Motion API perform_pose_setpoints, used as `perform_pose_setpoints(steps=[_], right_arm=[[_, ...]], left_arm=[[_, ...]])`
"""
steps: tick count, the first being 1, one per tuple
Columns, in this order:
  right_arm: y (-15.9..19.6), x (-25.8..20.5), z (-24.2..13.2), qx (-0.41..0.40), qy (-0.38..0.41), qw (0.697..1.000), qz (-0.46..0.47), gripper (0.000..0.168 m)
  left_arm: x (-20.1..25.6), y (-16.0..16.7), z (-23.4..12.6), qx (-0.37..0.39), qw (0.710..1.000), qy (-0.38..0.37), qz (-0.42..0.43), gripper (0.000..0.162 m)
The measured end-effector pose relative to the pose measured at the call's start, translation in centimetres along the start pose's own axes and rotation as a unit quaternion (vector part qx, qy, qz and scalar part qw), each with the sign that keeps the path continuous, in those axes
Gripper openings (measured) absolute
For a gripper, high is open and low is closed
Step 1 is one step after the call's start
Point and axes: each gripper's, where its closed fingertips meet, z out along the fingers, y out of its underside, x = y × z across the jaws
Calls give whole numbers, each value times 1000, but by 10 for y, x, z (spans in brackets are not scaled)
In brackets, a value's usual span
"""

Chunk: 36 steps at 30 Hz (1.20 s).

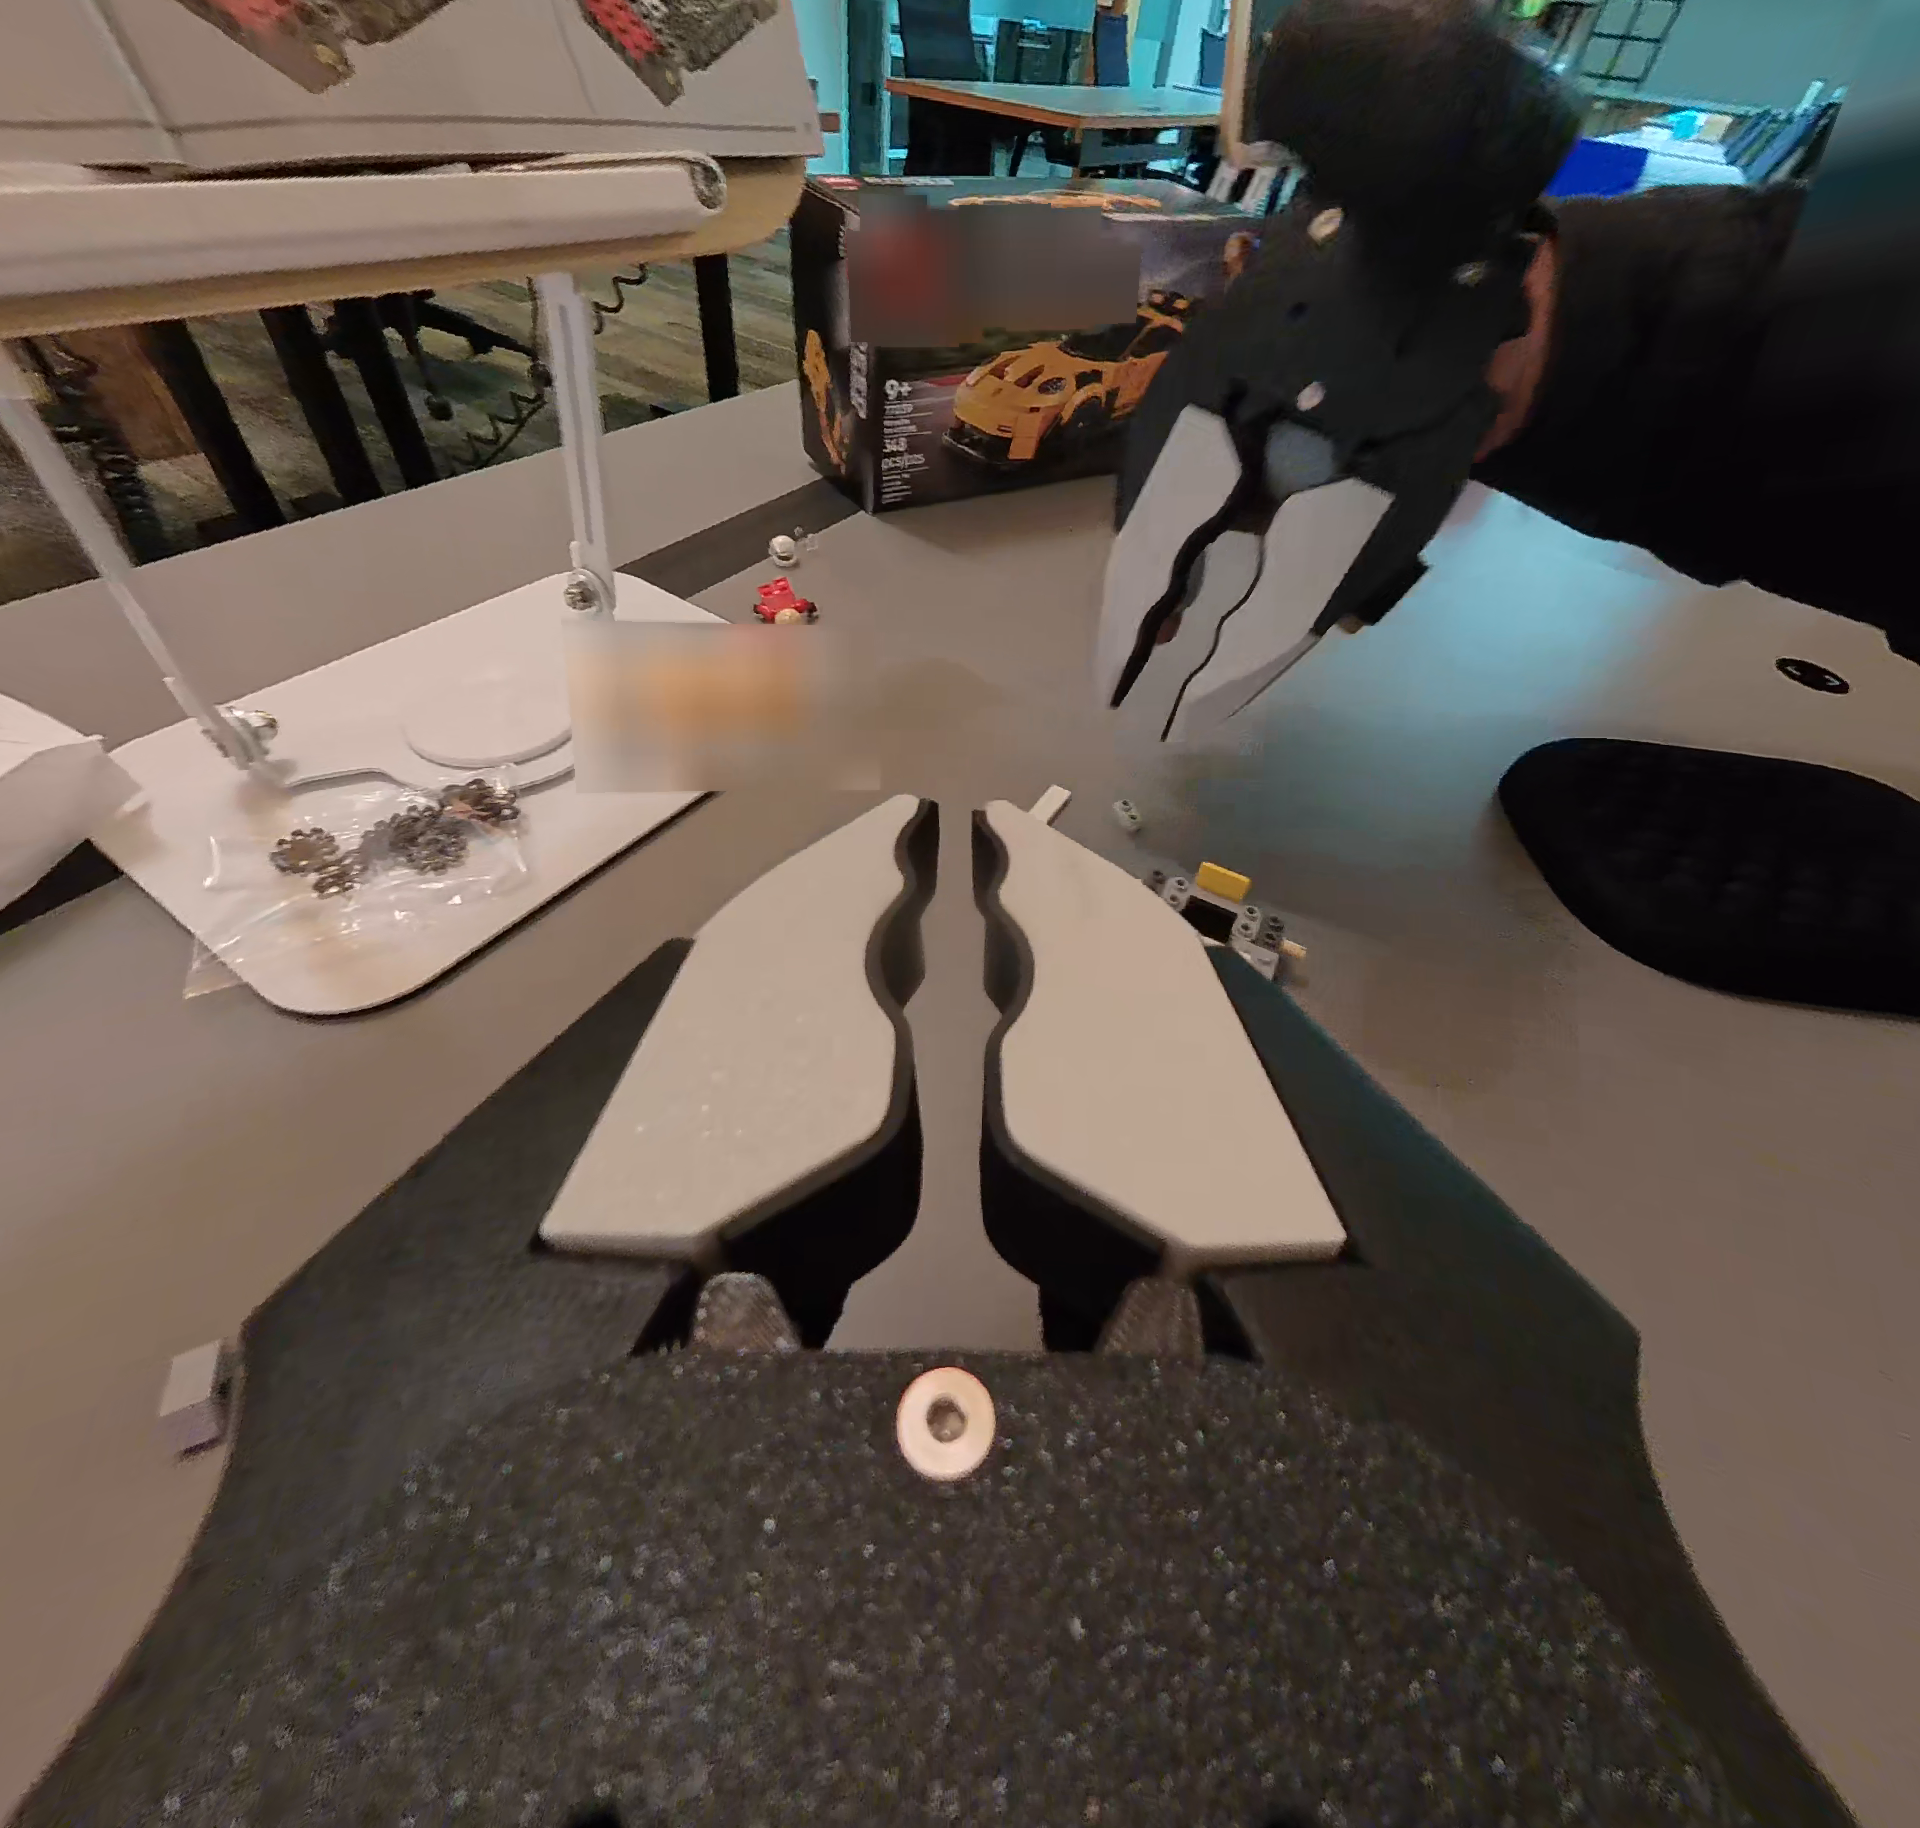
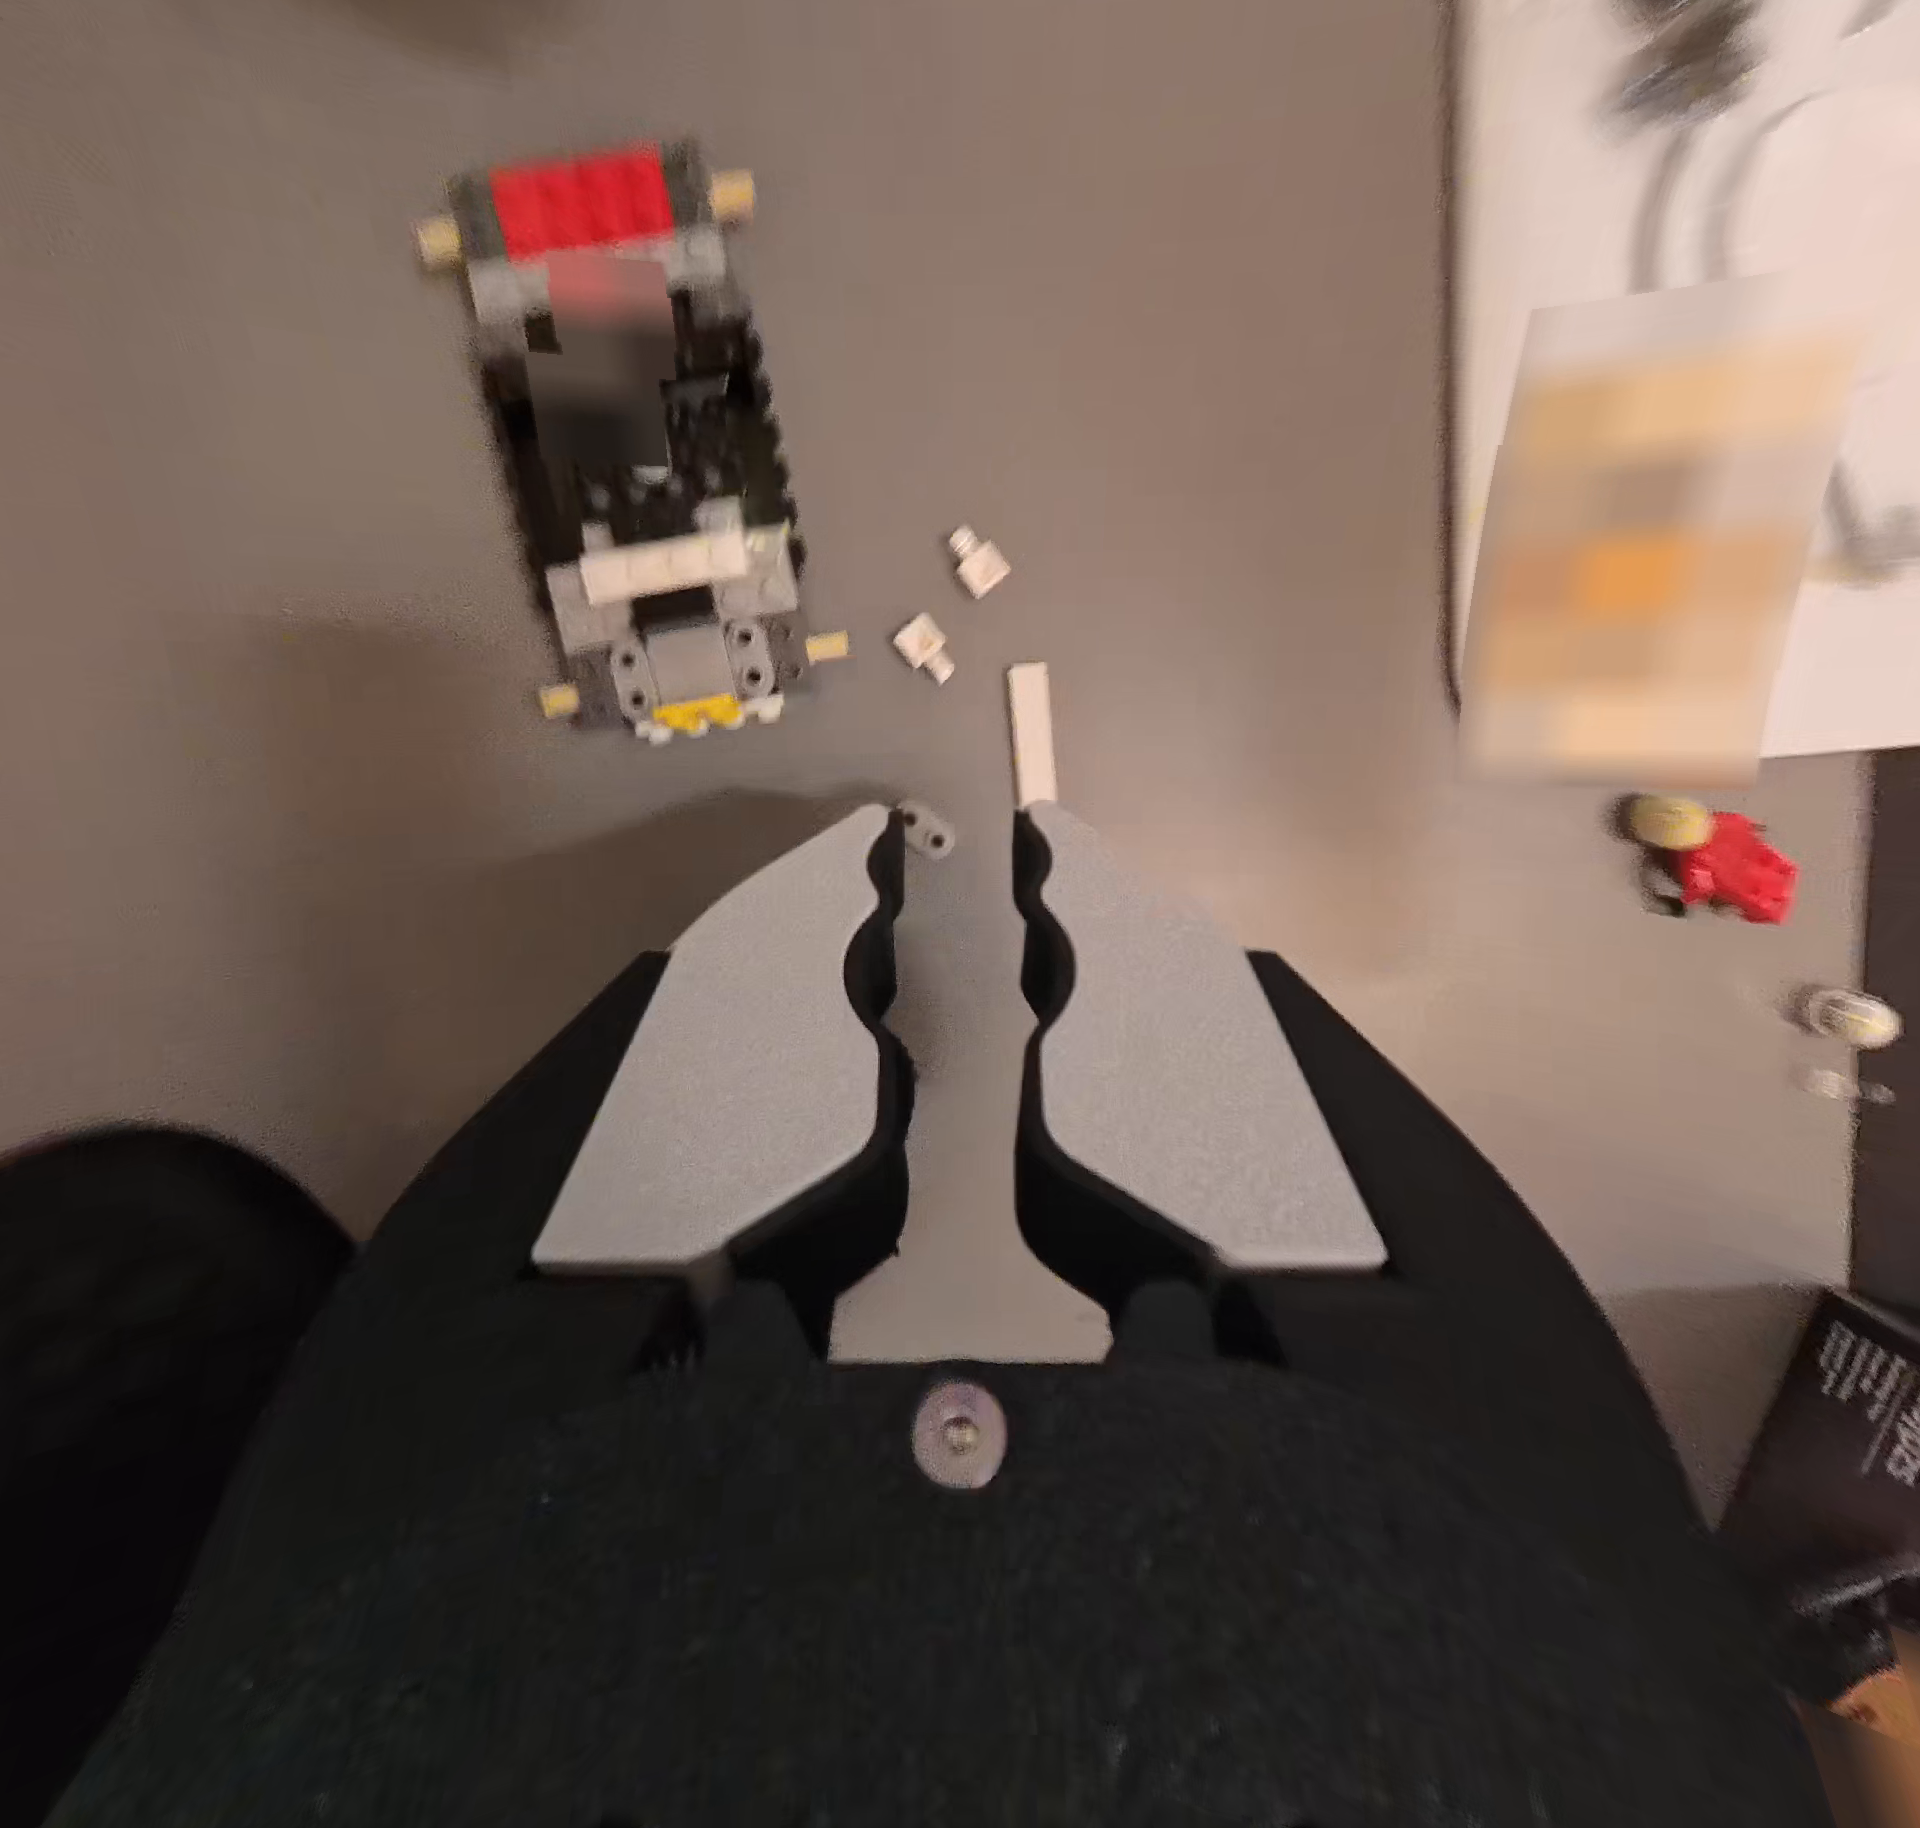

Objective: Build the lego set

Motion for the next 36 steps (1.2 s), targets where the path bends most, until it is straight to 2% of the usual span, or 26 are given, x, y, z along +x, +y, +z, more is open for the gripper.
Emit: perform_pose_setpoints(steps=[3,6,10,14,18,21,28,32,36], right_arm=[[-28,12,-25,140,68,986,64,18],[-46,23,-50,273,149,941,135,16],[-48,23,-62,360,221,887,187,10],[-44,22,-67,396,249,858,213,0],[-44,20,-71,409,241,854,215,0],[-41,20,-72,411,243,852,217,0],[-35,17,-61,401,214,862,225,0],[-36,14,-62,402,207,864,221,0],[-36,13,-60,402,201,866,221,0]], left_arm=[[-12,-3,-3,11,999,-32,-4,4],[-28,-8,-8,27,997,-74,-10,1],[-47,-11,-16,32,991,-128,-4,0],[-67,-3,-25,-6,983,-186,10,0],[-86,21,-37,-81,970,-229,7,0],[-95,43,-49,-142,960,-242,-11,6],[-82,95,-56,-268,945,-187,-27,15],[-70,108,-49,-302,942,-144,-22,17],[-64,115,-45,-320,938,-133,-8,21]])
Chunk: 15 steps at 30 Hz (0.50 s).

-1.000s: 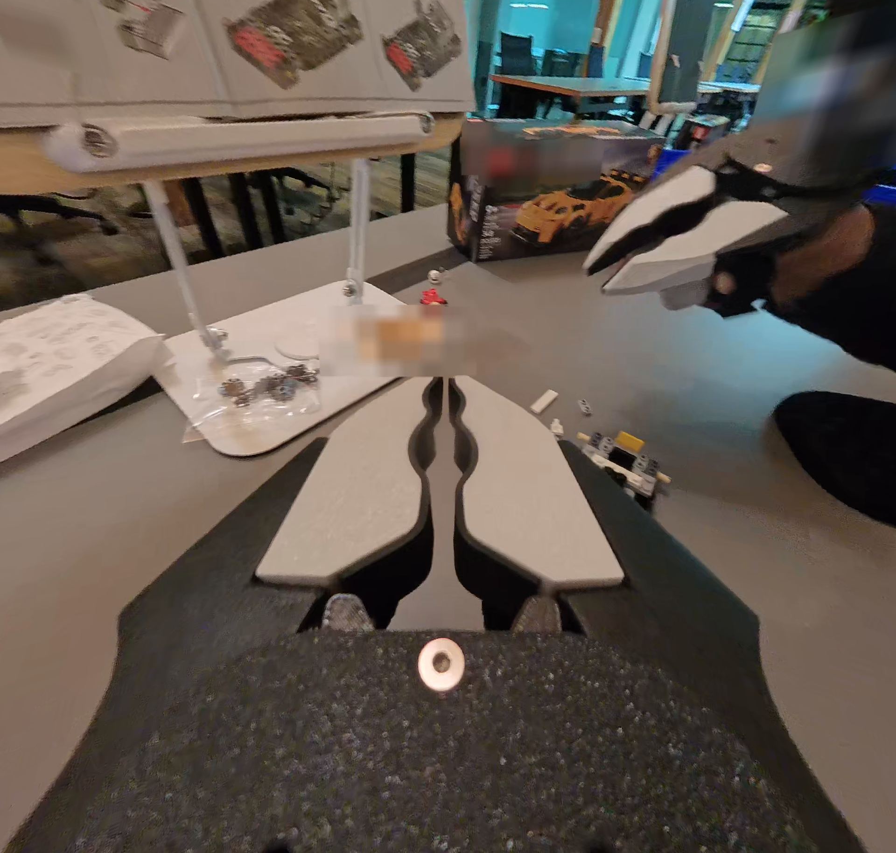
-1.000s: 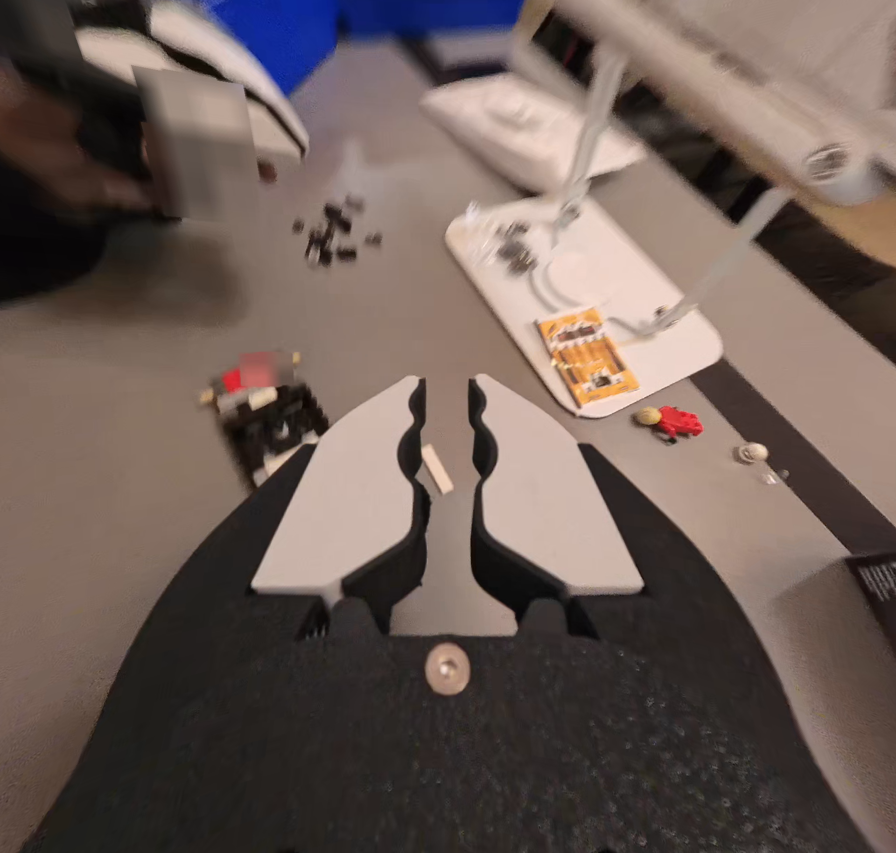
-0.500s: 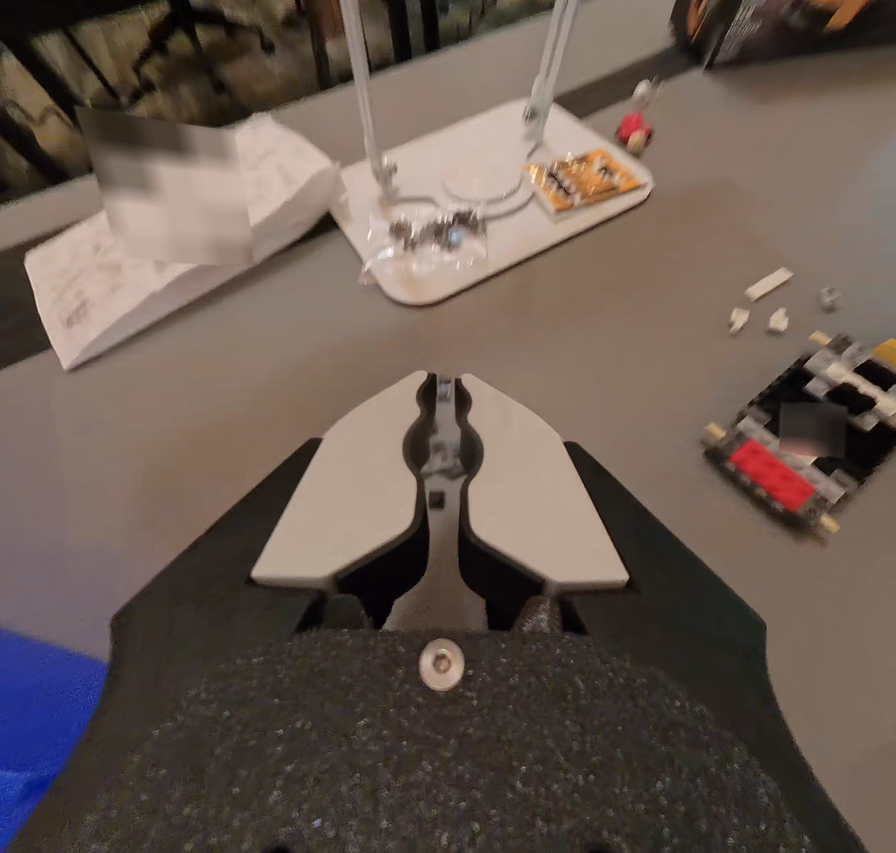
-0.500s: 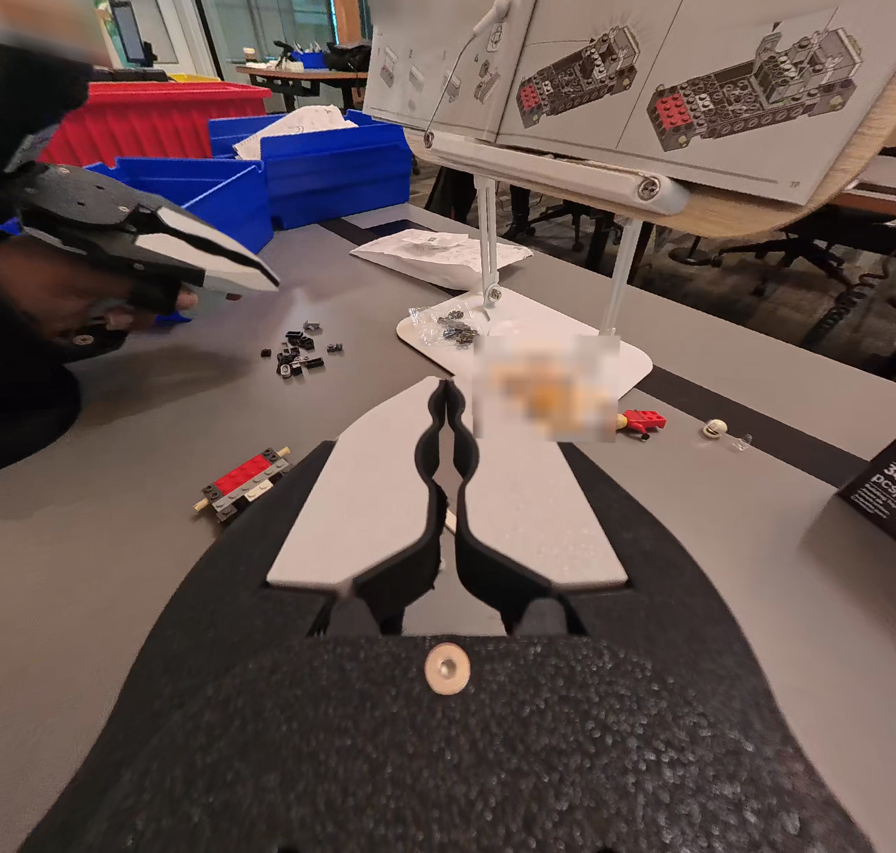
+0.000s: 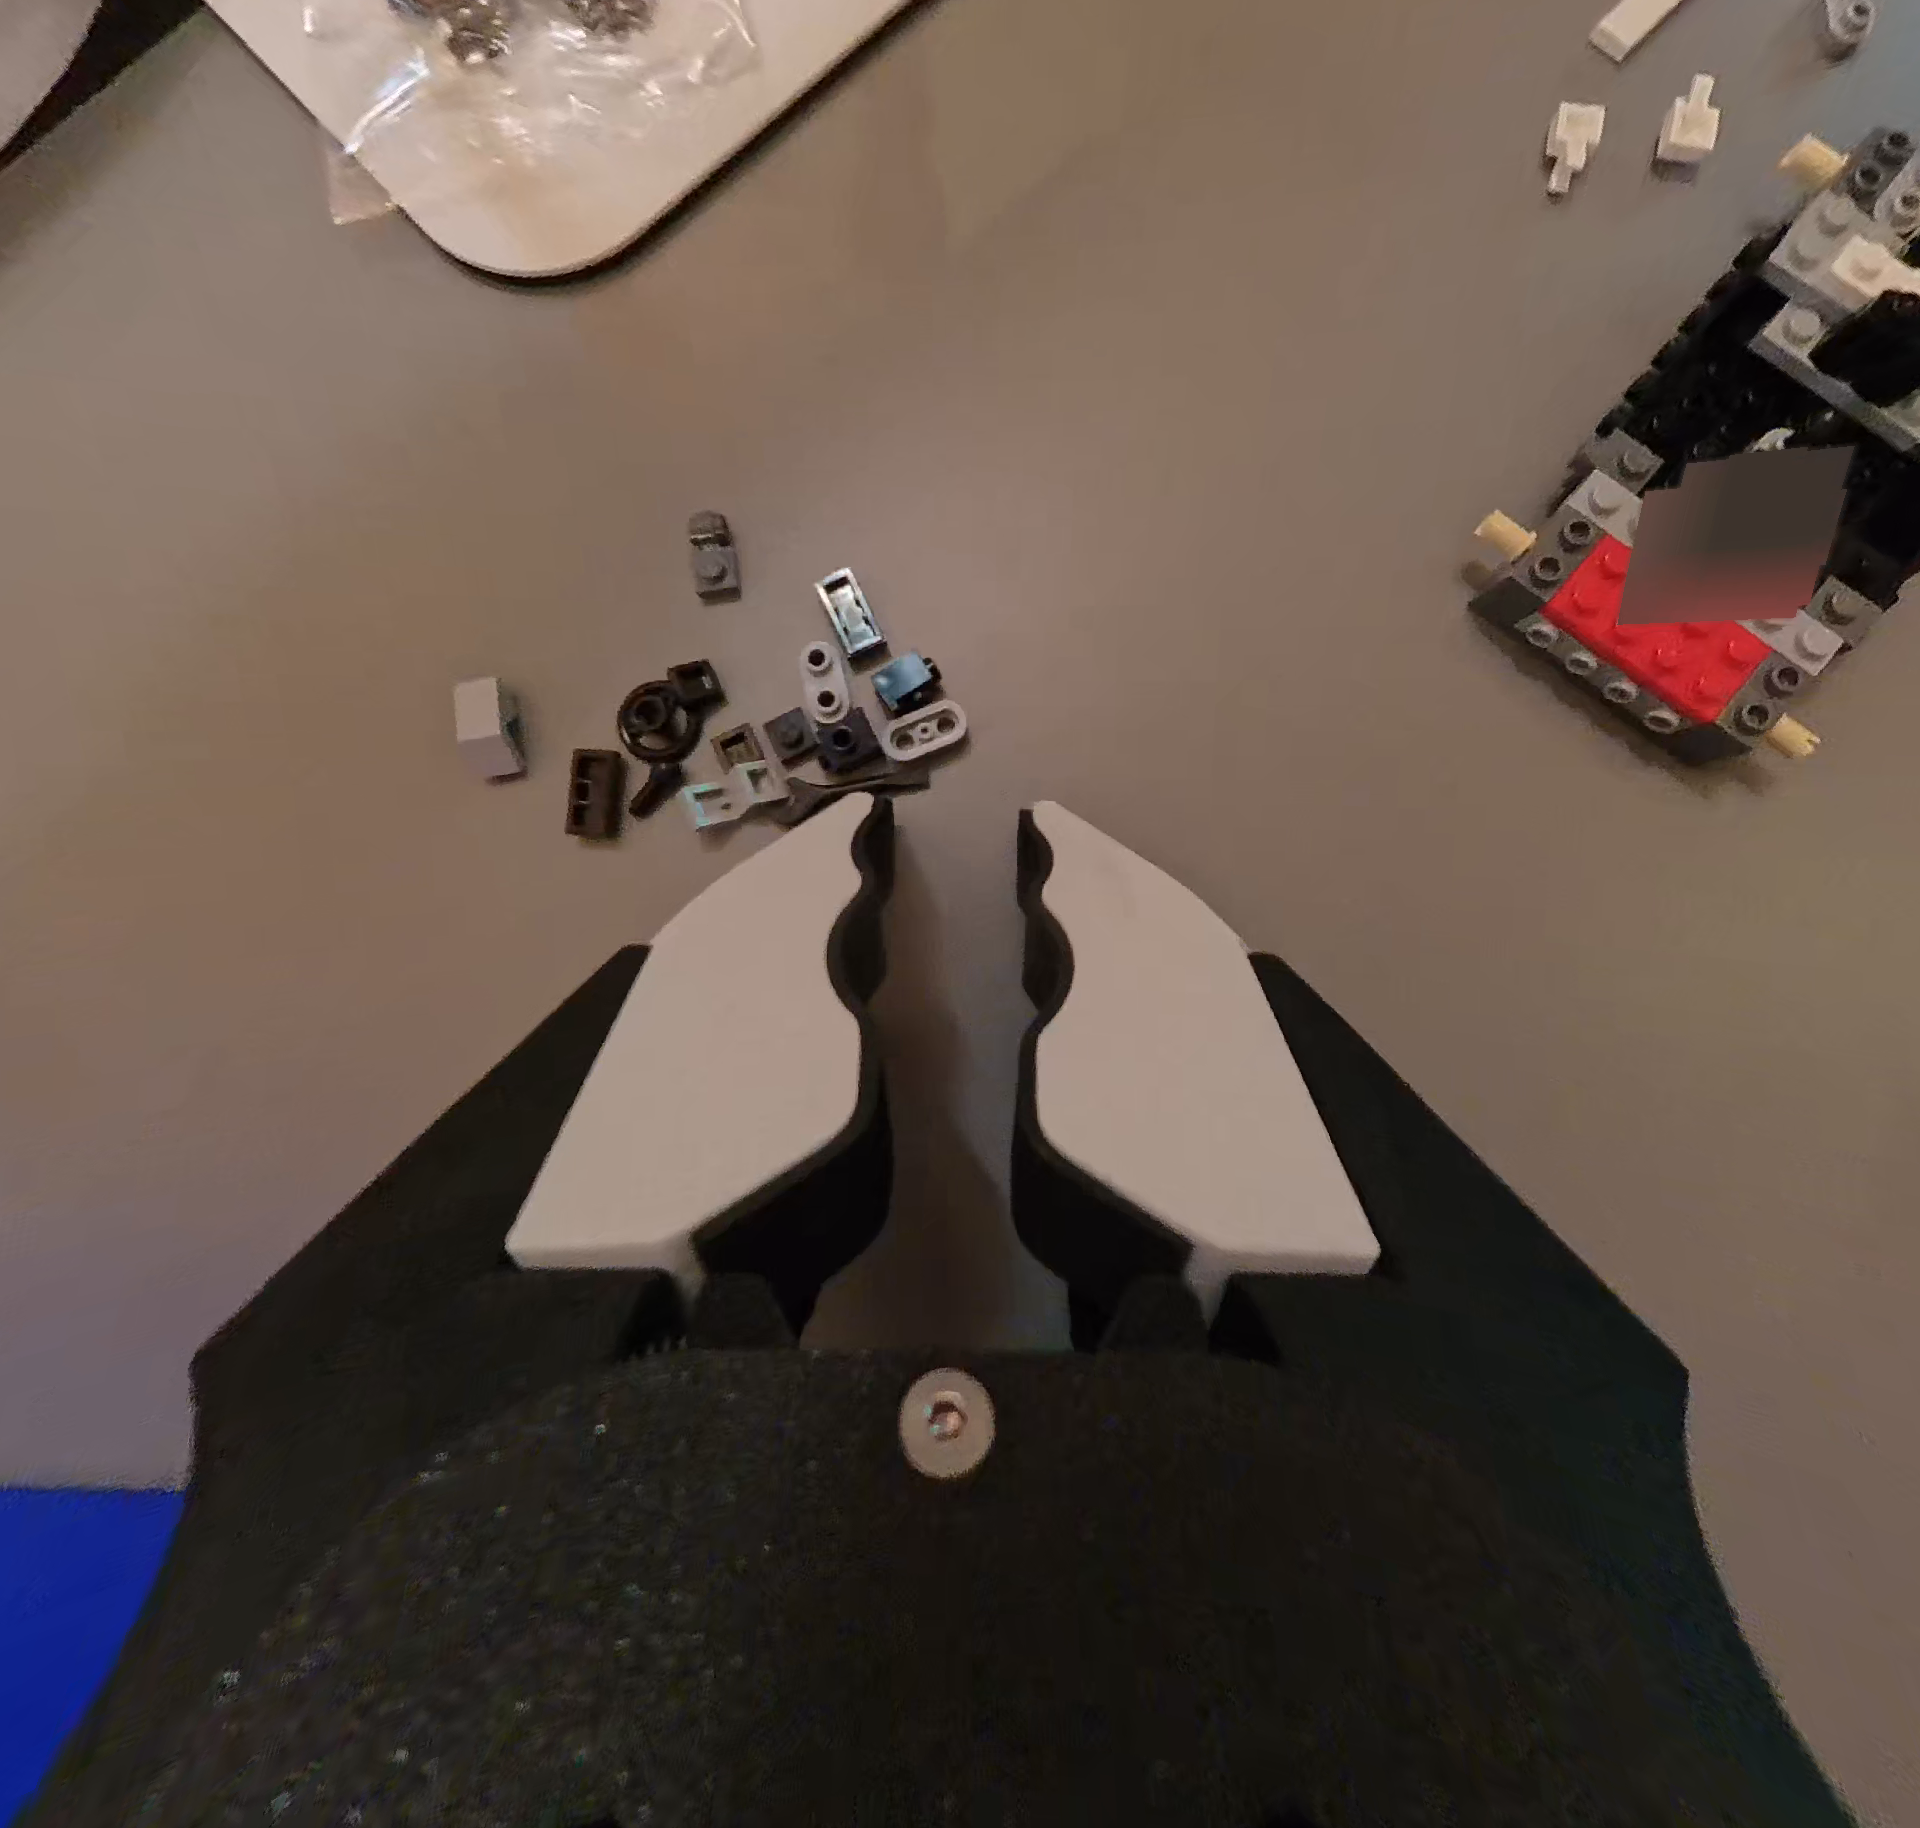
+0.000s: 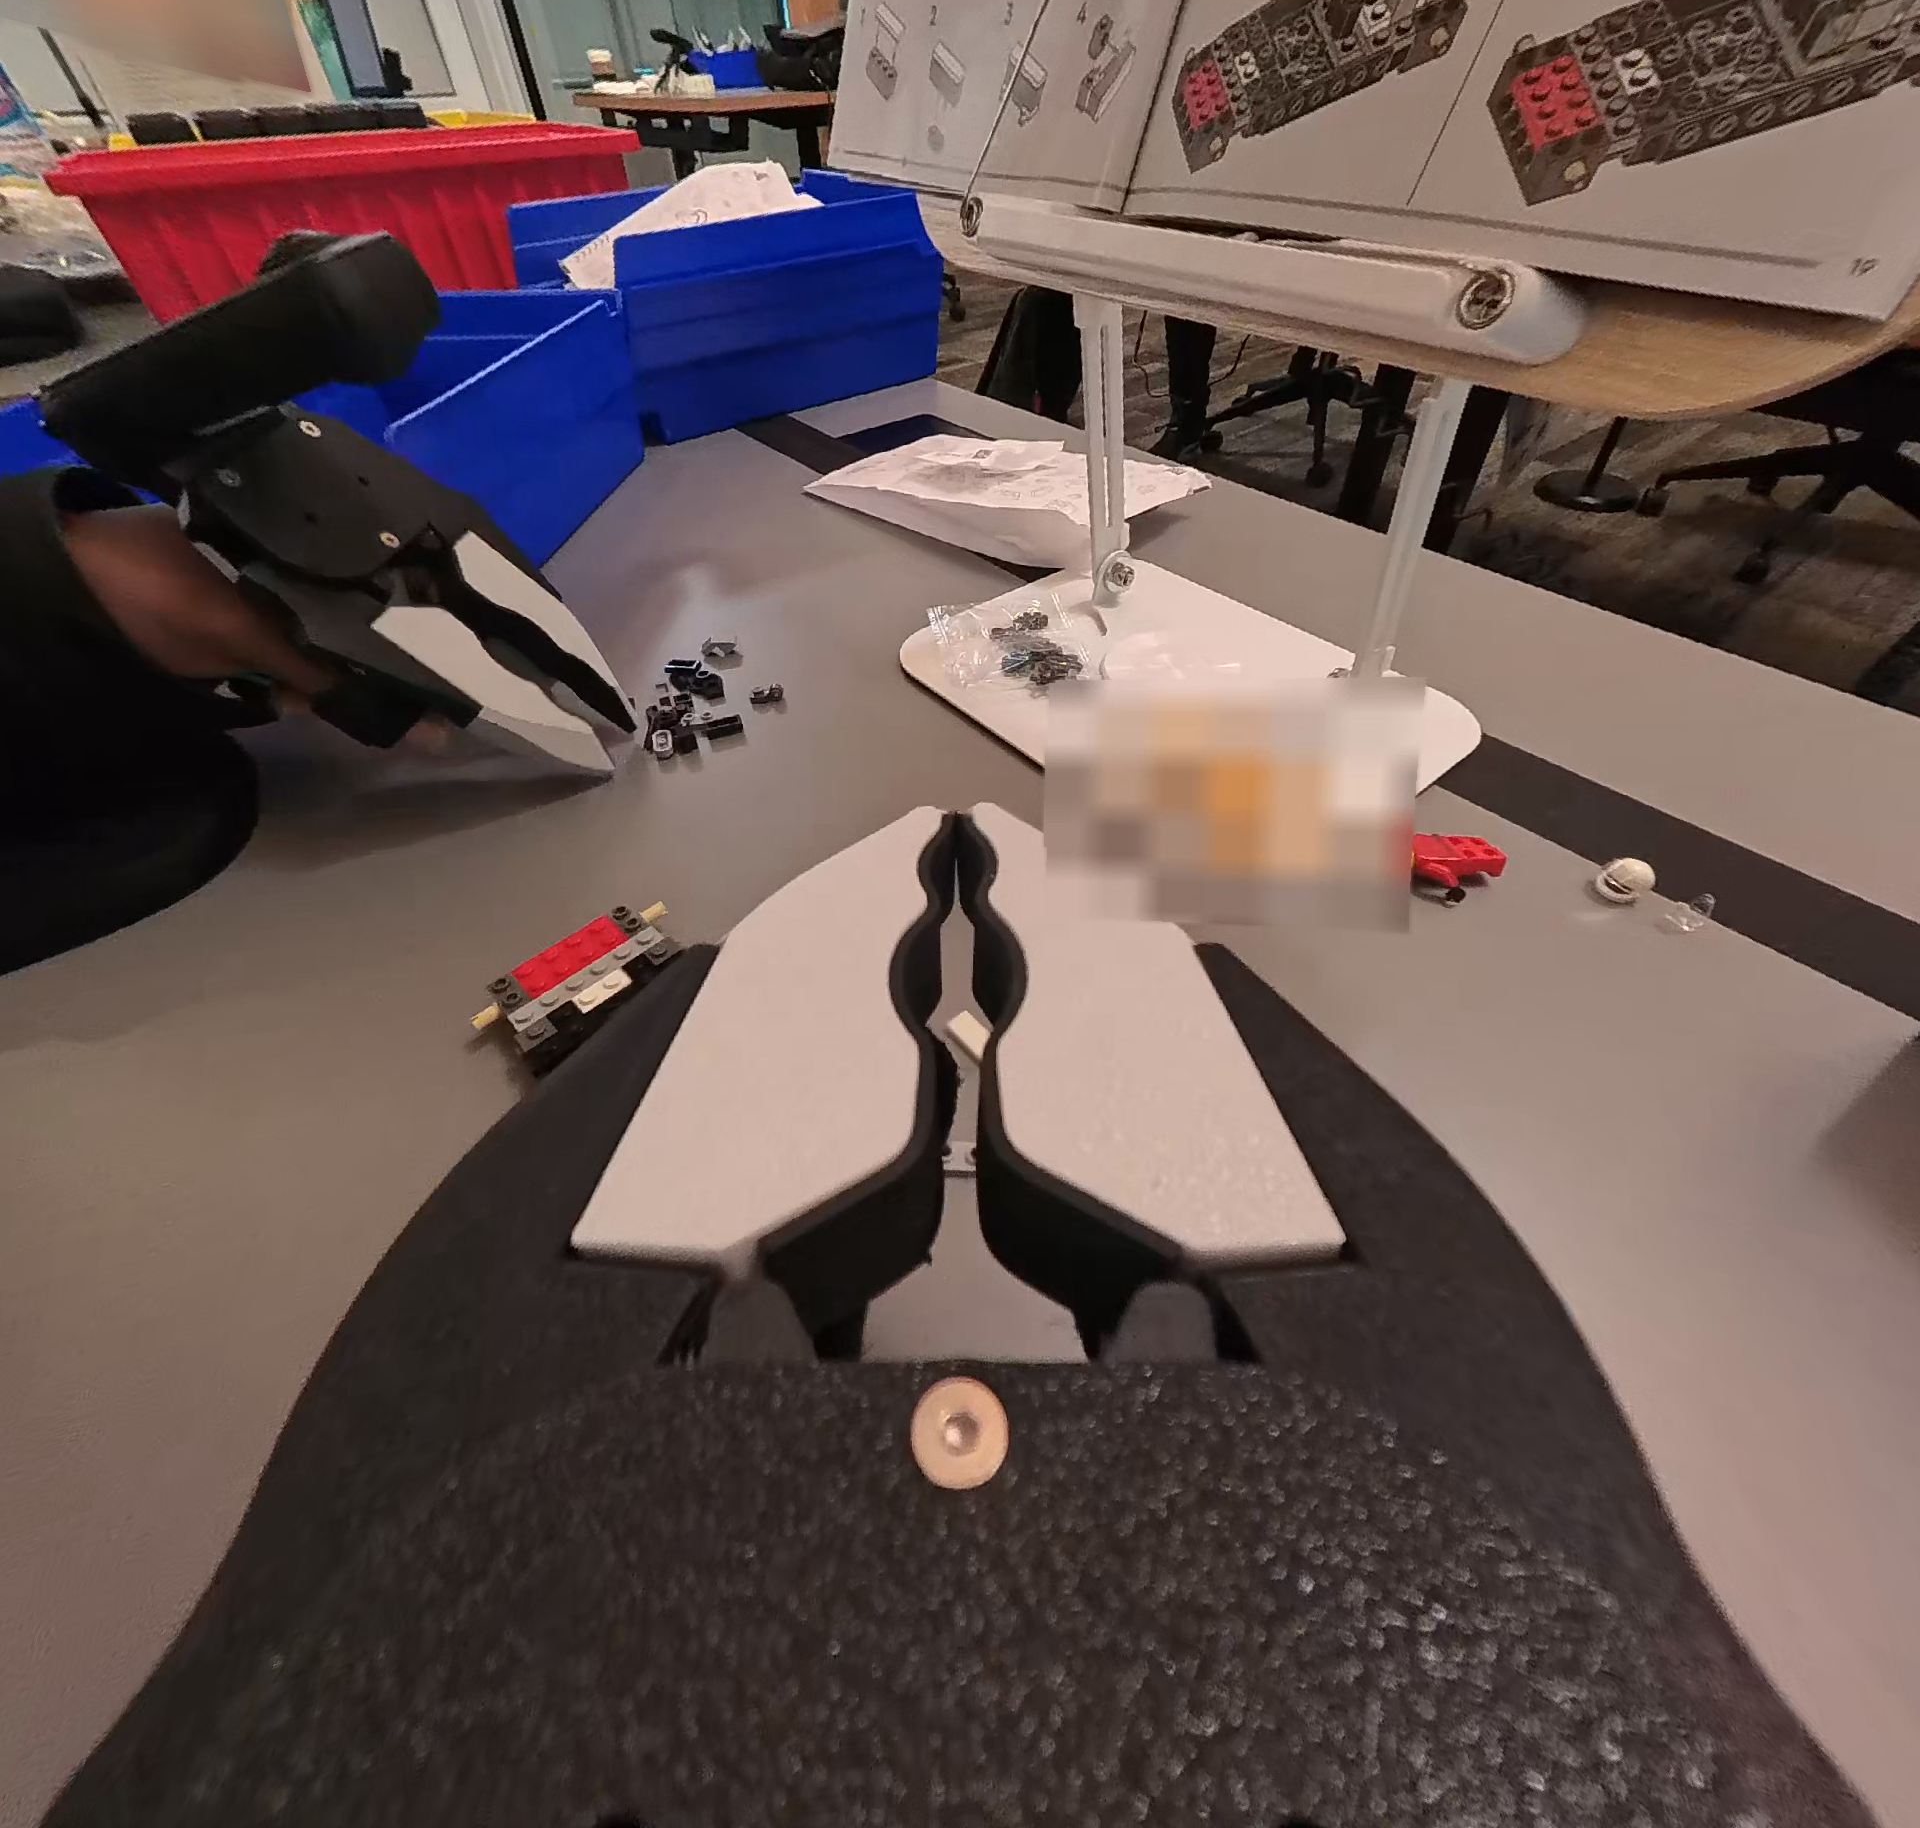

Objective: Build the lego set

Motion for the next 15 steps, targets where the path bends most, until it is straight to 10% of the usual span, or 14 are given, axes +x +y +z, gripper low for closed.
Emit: perform_pose_setpoints(steps=[15], right_arm=[[5,-5,3,-9,-14,1000,4,0]], left_arm=[[-18,-4,-4,16,999,-48,-9,26]])
